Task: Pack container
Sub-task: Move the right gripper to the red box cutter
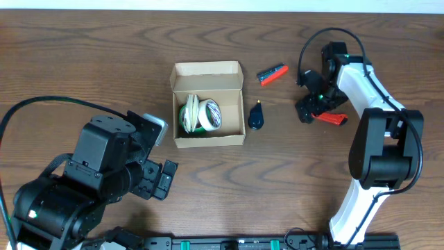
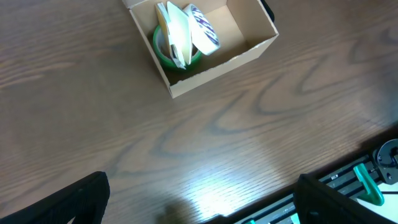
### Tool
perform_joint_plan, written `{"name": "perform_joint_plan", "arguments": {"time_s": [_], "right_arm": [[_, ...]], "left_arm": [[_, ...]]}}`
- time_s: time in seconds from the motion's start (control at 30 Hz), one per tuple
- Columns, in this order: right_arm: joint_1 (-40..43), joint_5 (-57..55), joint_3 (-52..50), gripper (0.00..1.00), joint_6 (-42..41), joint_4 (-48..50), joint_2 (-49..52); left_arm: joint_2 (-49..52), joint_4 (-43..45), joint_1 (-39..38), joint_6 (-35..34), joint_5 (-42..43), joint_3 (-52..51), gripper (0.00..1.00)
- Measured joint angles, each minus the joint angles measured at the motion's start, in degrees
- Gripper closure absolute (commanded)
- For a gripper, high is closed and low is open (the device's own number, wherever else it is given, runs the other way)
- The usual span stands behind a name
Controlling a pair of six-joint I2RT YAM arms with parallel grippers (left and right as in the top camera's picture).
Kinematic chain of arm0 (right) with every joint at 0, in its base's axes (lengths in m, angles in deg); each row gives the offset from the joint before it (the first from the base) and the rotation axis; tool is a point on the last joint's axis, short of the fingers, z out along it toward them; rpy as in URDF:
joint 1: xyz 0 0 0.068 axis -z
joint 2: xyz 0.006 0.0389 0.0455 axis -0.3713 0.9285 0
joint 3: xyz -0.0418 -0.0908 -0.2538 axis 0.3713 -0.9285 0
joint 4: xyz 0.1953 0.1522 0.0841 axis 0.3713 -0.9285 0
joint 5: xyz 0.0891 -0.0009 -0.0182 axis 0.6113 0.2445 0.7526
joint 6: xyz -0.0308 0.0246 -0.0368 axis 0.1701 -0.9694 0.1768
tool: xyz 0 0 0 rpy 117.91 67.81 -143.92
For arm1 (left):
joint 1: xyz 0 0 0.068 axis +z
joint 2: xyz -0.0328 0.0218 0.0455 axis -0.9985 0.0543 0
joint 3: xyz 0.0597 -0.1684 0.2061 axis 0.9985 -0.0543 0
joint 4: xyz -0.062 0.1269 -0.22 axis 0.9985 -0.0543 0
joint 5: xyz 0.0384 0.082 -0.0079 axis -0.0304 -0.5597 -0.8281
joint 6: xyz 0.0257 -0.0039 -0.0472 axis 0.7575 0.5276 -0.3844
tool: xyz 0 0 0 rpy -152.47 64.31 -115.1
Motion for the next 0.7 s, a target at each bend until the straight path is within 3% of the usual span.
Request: {"name": "perform_joint_plan", "arguments": {"time_s": [0.2,0.53,0.7], "right_arm": [[0.00,-0.26,-2.80,0.13,1.79,4.00,0.00],[0.00,-1.25,-5.05,0.55,2.71,8.44,-0.50],[0.00,-1.55,-5.09,0.69,2.14,9.86,-0.50]], "left_arm": [[0.00,0.02,0.00,0.02,0.00,0.00,0.05],[0.00,0.00,0.00,0.00,0.00,0.00,0.05],[0.00,0.00,0.00,0.00,0.00,0.00,0.05]]}}
